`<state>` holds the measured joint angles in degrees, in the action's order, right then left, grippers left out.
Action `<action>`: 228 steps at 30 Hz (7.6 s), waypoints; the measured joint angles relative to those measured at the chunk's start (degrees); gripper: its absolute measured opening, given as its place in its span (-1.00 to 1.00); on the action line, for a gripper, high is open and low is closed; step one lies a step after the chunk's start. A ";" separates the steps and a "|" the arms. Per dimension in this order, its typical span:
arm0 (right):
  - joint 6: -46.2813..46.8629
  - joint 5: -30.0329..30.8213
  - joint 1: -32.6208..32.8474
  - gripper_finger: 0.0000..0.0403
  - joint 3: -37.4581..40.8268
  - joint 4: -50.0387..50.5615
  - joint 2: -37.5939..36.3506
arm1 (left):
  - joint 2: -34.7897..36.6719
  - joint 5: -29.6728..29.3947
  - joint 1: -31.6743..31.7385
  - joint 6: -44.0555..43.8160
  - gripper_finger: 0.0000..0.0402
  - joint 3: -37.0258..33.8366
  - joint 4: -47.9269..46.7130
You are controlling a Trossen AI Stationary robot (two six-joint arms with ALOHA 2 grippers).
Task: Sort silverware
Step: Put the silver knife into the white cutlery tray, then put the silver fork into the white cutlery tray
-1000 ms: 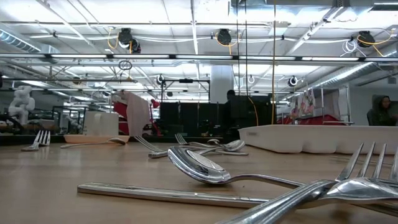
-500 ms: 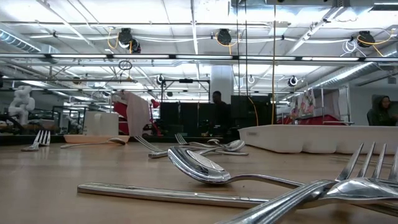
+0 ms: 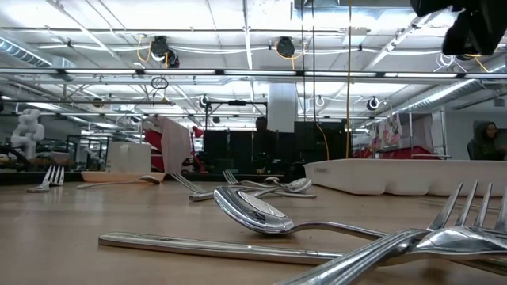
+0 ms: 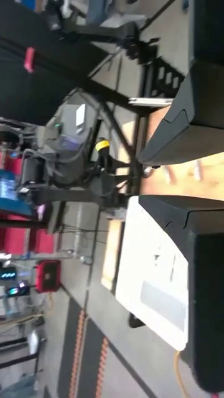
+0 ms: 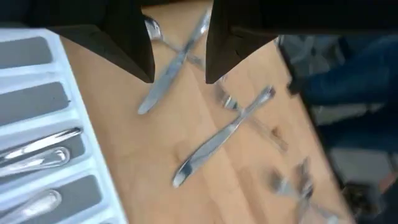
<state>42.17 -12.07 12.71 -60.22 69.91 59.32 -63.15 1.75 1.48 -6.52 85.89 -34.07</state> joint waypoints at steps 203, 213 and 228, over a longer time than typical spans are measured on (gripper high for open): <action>5.56 14.04 10.39 0.08 -4.35 -7.02 8.47 | -29.89 3.57 16.93 44.27 -0.55 -12.86 0.10; 11.21 14.96 15.83 0.08 -4.35 -7.47 8.47 | -44.66 7.14 22.22 64.63 -0.55 -2.06 -5.45; 15.78 18.29 18.97 0.08 -4.35 -10.08 8.49 | -58.00 7.18 28.94 74.98 -0.55 10.44 -14.43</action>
<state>57.95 6.22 31.68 -64.58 59.83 67.81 -121.15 8.93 30.41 68.47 96.32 -48.50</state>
